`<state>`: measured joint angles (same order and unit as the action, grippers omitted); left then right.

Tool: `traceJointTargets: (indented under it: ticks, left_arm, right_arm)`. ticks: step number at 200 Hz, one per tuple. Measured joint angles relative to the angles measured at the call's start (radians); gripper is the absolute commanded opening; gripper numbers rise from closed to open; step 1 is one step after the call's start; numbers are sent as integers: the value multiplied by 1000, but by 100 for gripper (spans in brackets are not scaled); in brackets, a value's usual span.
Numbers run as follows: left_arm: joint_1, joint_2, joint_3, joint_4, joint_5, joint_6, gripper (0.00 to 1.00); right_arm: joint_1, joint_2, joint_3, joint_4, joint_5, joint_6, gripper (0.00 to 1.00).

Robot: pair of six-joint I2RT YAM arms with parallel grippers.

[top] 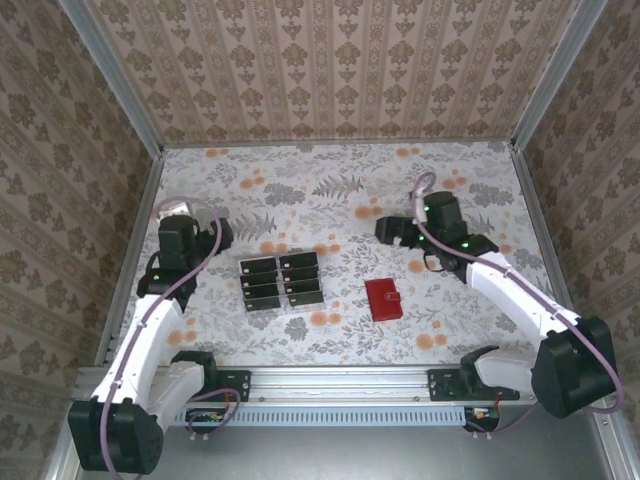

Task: Put the credit cards into the card holder
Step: Move the storage box to the top-center of the table.

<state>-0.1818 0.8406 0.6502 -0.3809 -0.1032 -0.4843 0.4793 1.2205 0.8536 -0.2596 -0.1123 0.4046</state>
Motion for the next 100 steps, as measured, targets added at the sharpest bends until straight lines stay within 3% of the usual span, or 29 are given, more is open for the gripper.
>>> traceJointTargets:
  ticks: [54,100]
  left_arm:
    - [-185,-73,-97,-87,16,-118,100]
    - [-304,-21,-136,-61,-17,-187,100]
  right_arm:
    - [343,113,10,-80,134,56,97]
    - [477,269,53,-88,237,90,97]
